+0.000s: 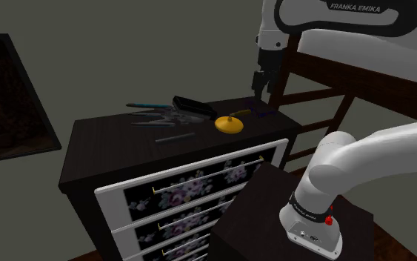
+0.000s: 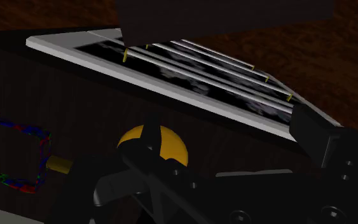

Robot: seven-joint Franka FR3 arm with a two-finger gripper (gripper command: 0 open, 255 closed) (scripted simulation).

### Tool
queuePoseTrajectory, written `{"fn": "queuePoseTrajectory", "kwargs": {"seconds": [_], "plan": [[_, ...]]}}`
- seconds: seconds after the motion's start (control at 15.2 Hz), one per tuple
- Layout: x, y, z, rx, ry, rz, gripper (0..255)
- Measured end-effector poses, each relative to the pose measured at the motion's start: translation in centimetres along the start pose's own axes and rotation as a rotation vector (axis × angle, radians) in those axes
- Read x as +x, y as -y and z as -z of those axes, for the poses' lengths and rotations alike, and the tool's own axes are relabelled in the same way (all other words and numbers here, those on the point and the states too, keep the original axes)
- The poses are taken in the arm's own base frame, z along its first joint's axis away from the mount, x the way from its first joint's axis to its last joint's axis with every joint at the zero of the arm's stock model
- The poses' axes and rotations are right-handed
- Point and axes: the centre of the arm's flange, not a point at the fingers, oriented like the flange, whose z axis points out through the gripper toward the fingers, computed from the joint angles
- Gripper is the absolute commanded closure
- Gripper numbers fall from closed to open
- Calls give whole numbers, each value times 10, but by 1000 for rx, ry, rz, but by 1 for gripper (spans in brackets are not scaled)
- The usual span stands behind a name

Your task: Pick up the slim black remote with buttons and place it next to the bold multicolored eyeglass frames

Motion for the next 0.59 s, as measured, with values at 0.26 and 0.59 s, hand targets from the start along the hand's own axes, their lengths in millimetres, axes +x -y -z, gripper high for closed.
{"fn": "queuePoseTrajectory", "kwargs": {"seconds": [0.26,0.59], "plan": [[23,-1,-14,-2,-6,64,0],[75,8,-46,-9,-26,218,0]]}}
